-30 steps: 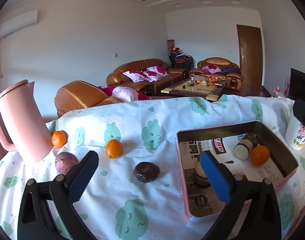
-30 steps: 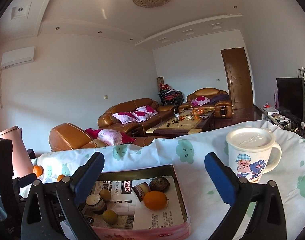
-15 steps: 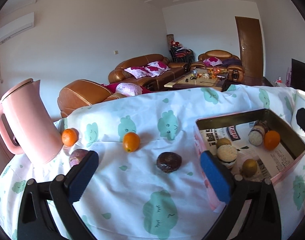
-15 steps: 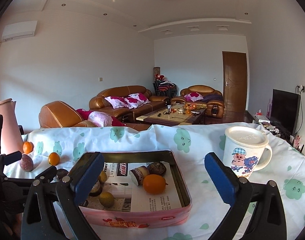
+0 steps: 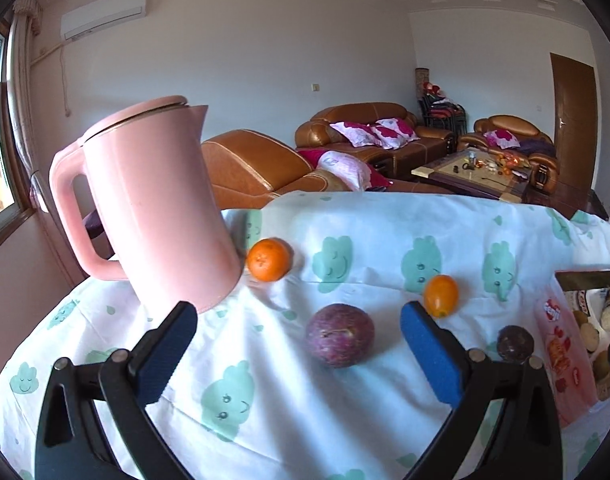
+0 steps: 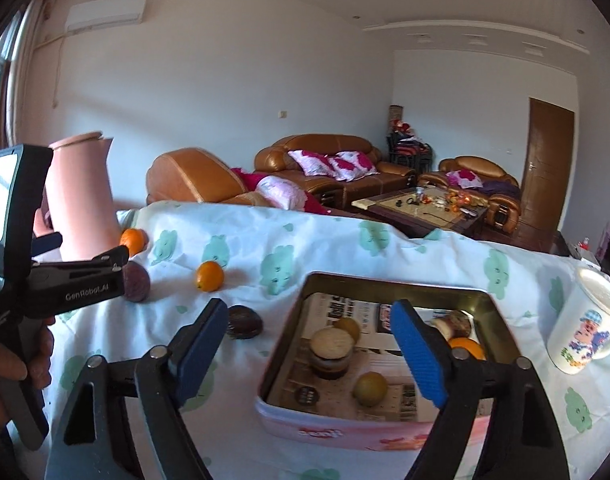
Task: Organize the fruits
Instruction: 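Grasp the dark brown round fruit with the right tool while the left tool grasps an orange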
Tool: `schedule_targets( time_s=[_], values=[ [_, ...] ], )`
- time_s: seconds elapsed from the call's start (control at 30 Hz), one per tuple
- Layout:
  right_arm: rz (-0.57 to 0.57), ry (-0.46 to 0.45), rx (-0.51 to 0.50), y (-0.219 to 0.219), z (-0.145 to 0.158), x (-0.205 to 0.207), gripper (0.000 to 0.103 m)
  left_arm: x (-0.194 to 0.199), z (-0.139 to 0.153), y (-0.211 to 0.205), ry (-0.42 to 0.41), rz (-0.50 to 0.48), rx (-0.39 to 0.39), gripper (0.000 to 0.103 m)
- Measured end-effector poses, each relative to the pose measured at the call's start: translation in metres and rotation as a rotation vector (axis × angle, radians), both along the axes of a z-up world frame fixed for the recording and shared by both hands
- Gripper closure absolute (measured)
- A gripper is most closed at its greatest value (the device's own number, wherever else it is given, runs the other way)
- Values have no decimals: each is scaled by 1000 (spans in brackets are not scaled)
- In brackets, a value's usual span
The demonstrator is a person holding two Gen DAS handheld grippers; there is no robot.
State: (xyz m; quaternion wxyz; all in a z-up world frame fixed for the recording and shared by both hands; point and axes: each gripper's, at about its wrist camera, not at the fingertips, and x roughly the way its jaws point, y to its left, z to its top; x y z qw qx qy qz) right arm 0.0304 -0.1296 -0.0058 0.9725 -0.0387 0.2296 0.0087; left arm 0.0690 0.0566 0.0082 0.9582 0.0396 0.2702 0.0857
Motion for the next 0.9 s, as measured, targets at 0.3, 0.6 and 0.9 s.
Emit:
schedule_targets(
  time_s=[0.3,0.6,0.9],
  values=[
    [219,336,-157,59,-23,82,56,9,4,35,19,66,-79,0],
    [200,556,-329,68,-53,125,61,9,6,39,20,58,-90,0],
    [181,454,-166,46,-30,97,69,8,7,35,3,45,-86,0]
  ],
)
